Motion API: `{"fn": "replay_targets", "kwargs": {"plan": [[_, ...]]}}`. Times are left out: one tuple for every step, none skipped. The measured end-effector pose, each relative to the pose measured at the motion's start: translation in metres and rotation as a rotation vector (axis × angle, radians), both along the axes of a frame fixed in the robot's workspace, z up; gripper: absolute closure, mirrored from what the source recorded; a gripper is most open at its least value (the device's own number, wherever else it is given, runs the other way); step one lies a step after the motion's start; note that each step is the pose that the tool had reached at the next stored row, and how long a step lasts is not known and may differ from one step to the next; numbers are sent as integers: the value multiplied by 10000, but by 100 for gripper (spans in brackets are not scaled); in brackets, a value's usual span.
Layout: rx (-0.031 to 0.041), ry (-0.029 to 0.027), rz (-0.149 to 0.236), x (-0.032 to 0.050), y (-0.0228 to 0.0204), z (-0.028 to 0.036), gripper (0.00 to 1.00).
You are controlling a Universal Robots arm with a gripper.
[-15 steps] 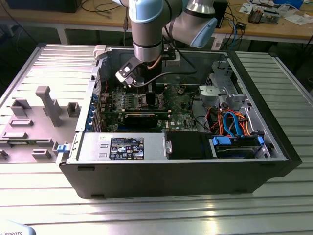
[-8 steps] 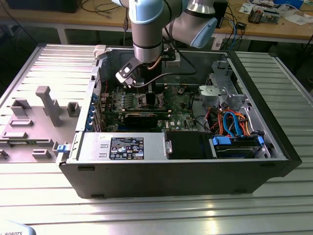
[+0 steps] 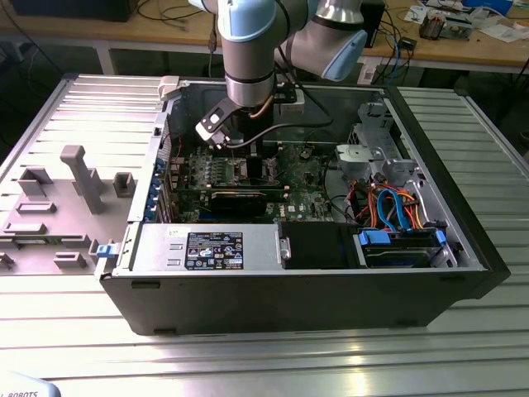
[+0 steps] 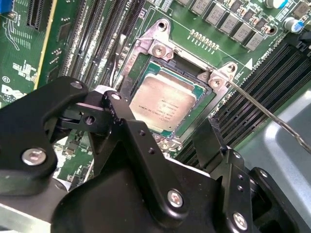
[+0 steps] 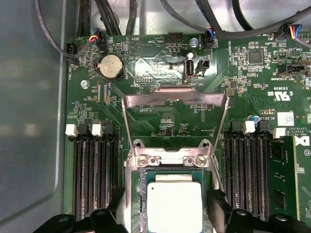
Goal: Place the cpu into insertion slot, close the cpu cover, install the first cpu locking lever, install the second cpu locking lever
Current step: 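Place the cpu into insertion slot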
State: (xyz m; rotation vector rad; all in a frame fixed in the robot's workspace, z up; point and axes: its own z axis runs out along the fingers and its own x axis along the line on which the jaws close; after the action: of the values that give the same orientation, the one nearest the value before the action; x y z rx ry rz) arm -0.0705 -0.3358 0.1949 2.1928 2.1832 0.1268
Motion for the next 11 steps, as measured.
{"fn": "replay_targets", "kwargs": {"plan": [[-13,1,1,0,-1,1,24],[-16,2,1,0,-1,1,24],[-11,3,2,0,0,2,24],[3,3,2,0,1,1,24],[15,2,1,0,2,1,24],[19,3,1,0,3,1,24],[25,6,2,0,6,2,24],[44,4,-10,0,16,1,24],[43,4,-23,0,22,1,24],[43,4,-46,0,31,1,24],[44,4,-65,0,41,1,24]]}}
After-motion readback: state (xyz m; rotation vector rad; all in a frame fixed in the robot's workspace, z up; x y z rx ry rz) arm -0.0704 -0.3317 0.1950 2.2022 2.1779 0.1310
